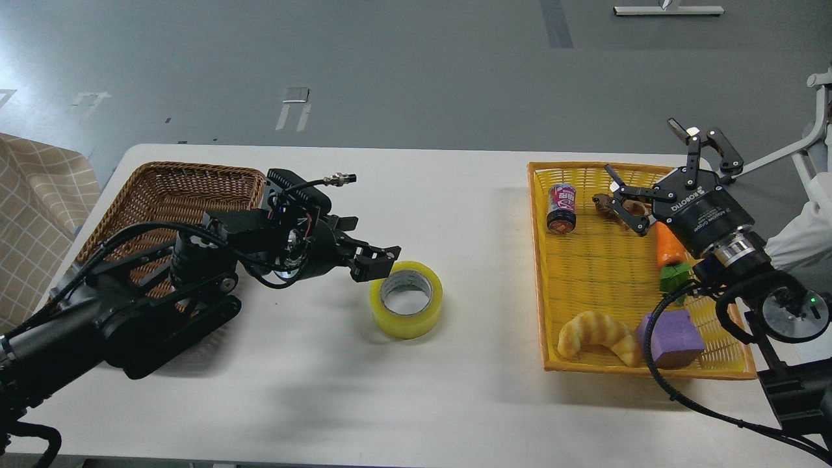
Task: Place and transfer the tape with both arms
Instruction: 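Grasp the yellow tape roll on the table with the left gripper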
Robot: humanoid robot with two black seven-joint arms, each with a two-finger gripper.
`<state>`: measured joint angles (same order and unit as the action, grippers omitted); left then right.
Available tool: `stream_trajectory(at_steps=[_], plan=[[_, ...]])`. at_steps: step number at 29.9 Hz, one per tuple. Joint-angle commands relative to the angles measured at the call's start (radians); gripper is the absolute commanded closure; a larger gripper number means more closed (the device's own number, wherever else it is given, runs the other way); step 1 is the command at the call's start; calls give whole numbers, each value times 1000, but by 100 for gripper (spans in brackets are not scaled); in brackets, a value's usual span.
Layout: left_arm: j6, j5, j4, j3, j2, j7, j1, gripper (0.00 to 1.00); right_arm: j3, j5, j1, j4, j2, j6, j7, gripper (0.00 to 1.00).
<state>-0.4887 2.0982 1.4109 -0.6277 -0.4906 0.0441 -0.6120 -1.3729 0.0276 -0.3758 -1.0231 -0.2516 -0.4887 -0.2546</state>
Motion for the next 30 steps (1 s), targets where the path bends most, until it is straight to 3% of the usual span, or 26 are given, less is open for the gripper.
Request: stream_trajectory(at_steps=[1, 30], plan=[[0, -1, -4, 35, 12, 0, -3, 2, 0, 0, 2, 2, 0, 0, 0, 0], [0, -4, -133, 76, 96, 2, -5, 3, -3, 0, 2, 3, -3, 0, 0, 0]])
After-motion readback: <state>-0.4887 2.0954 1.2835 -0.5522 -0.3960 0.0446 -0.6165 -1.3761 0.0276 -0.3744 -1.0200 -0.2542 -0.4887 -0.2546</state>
